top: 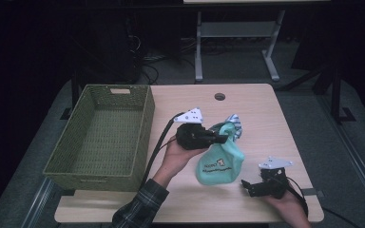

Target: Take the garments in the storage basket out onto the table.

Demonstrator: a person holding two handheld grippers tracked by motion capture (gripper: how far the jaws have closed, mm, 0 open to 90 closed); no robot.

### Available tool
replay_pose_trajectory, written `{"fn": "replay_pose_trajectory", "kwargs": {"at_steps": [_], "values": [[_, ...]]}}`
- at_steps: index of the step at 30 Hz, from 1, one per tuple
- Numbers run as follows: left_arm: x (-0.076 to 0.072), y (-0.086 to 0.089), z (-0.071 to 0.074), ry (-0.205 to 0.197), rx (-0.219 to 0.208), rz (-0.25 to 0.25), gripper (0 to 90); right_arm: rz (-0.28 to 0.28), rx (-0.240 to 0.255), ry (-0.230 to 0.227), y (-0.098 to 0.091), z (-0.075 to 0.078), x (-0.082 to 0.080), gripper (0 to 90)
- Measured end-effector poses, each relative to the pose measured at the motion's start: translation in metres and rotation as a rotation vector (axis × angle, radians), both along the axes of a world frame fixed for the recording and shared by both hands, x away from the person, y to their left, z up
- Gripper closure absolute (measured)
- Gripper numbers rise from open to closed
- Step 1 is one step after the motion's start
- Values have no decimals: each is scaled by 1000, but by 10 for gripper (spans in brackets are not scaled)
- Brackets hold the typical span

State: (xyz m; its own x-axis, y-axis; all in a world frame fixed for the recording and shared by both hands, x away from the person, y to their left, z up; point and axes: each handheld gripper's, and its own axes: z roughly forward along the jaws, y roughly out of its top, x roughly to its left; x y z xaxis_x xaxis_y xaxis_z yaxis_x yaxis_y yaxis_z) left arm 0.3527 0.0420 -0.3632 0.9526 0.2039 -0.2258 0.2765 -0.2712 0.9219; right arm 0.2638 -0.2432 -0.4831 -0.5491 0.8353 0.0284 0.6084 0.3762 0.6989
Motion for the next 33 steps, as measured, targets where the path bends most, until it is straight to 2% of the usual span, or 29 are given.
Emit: {"fn": "replay_pose_trajectory", "kwargs": {"at_steps": [4, 10, 13, 19, 22, 28, 29, 30, 33], "values": [[8, 1, -19, 34, 6, 4, 847, 0, -1, -1, 0, 0, 0, 0], [17, 1, -44, 77, 40, 6, 847, 0, -2, 1, 0, 0, 0, 0], [20, 0, -55, 88, 72, 6, 847, 0, -2, 1, 0, 0, 0, 0], [26, 2, -76, 124, 110, 25, 846, 0, -1, 1, 0, 0, 0, 0], [28, 3, -87, 144, 151, 44, 844, 0, -1, 1, 0, 0, 0, 0], [31, 5, -102, 156, 205, 73, 834, 0, -1, 1, 0, 0, 0, 0], [32, 5, -104, 151, 232, 82, 828, 0, -2, 1, 0, 0, 0, 0], [32, 5, -106, 143, 253, 87, 814, 0, -2, 0, 0, 0, 0, 0], [31, 6, -106, 140, 268, 110, 729, 0, -2, 1, 0, 0, 0, 0]]}}
